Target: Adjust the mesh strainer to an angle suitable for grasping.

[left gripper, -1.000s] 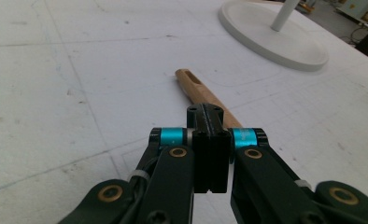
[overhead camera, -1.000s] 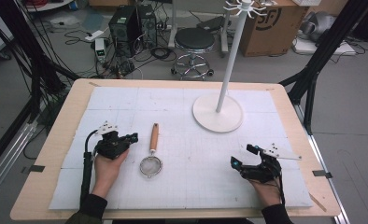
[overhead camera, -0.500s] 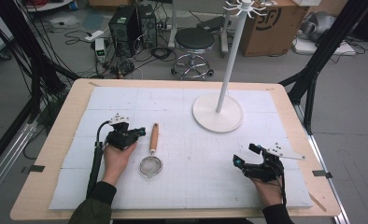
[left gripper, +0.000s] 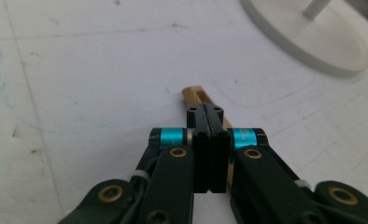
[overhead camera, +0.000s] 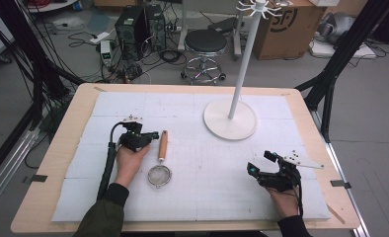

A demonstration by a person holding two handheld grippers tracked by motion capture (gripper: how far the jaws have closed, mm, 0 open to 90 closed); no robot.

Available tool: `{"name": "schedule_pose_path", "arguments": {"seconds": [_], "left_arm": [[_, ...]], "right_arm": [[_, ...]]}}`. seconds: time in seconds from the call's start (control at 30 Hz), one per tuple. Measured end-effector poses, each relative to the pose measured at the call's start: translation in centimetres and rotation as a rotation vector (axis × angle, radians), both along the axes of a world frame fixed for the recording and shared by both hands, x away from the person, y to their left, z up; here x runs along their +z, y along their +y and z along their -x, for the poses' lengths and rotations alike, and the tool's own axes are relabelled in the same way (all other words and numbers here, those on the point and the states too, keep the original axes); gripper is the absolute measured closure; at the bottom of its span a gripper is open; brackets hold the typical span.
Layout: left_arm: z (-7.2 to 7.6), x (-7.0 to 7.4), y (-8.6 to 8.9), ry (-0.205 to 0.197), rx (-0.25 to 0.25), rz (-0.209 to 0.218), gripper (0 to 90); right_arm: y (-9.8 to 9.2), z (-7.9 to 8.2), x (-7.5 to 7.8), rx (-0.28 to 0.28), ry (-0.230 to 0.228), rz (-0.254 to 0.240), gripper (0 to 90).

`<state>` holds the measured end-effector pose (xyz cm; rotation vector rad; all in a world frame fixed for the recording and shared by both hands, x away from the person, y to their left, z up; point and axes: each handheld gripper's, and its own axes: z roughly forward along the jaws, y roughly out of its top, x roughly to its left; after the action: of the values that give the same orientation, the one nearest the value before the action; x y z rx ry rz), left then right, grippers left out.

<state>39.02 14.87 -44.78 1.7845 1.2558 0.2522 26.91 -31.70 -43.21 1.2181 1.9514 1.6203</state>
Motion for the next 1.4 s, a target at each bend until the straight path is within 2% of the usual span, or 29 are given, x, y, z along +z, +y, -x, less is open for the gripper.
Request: {"name": "schedule_pose_path", "arguments": {"seconds": [0.07, 0.13, 0.17, 0.2, 0.27, 0.43, 0.5, 0.57, 0.7, 0.77, 0.97, 1.1, 1.17, 1.27, 1.4], "left_arm": [[0.0, -0.1, -0.5, 0.003, -0.014, -0.02, 90.0], [-0.6, -0.1, -1.3, 0.046, -0.033, -0.059, 90.0], [-0.6, -0.1, -1.3, 0.046, -0.033, -0.059, 90.0], [-0.9, 0.4, -1.7, 0.012, -0.016, -0.04, 90.0], [-1.0, 0.5, -1.8, 0.007, -0.022, -0.032, 90.0], [-1.4, -0.1, -1.4, 0.034, 0.001, -0.037, 90.0], [-1.4, -0.1, -1.5, 0.031, -0.005, -0.026, 90.0], [-1.4, -0.3, -1.7, 0.033, -0.003, -0.034, 90.0], [-1.5, -0.3, -1.9, 0.053, -0.023, -0.045, 90.0], [-1.4, -0.3, -2.2, 0.057, -0.041, -0.031, 90.0], [-1.0, -0.3, -3.3, 0.069, -0.086, -0.052, 90.0], [-0.8, -0.3, -3.8, 0.072, -0.128, -0.046, 90.0], [-0.7, -0.3, -4.0, 0.087, -0.14, -0.036, 90.0], [-0.6, -0.2, -4.2, 0.093, -0.156, -0.034, 90.0], [-0.4, -0.2, -4.7, 0.099, -0.179, -0.012, 90.0]], "right_arm": [[0.0, -0.1, 0.0, -0.004, -0.008, 0.001, 5.5], [0.1, -0.1, 0.1, -0.003, -0.01, 0.0, 5.5], [0.1, -0.1, 0.1, -0.003, -0.008, -0.001, 5.5], [0.1, -0.1, 0.1, -0.003, -0.008, -0.001, 5.5], [0.1, 0.0, 0.2, -0.004, -0.011, -0.002, 5.5], [-0.1, 0.0, 0.2, -0.007, -0.011, 0.0, 5.5], [-0.1, 0.1, 0.2, -0.006, -0.014, -0.001, 5.5], [-0.2, 0.1, 0.2, -0.006, -0.015, -0.002, 5.5], [0.0, 0.0, 0.2, -0.006, -0.017, 0.003, 5.5], [0.1, 0.0, 0.2, -0.005, -0.012, 0.003, 5.5], [0.2, 0.0, 0.2, -0.005, -0.019, 0.01, 5.5], [0.1, 0.0, 0.2, -0.007, -0.019, 0.011, 5.5], [0.1, 0.0, 0.2, -0.013, -0.019, 0.01, 5.5], [0.0, 0.1, 0.2, -0.019, -0.023, 0.011, 5.5], [0.0, 0.1, 0.2, -0.022, -0.024, 0.011, 5.5]]}}
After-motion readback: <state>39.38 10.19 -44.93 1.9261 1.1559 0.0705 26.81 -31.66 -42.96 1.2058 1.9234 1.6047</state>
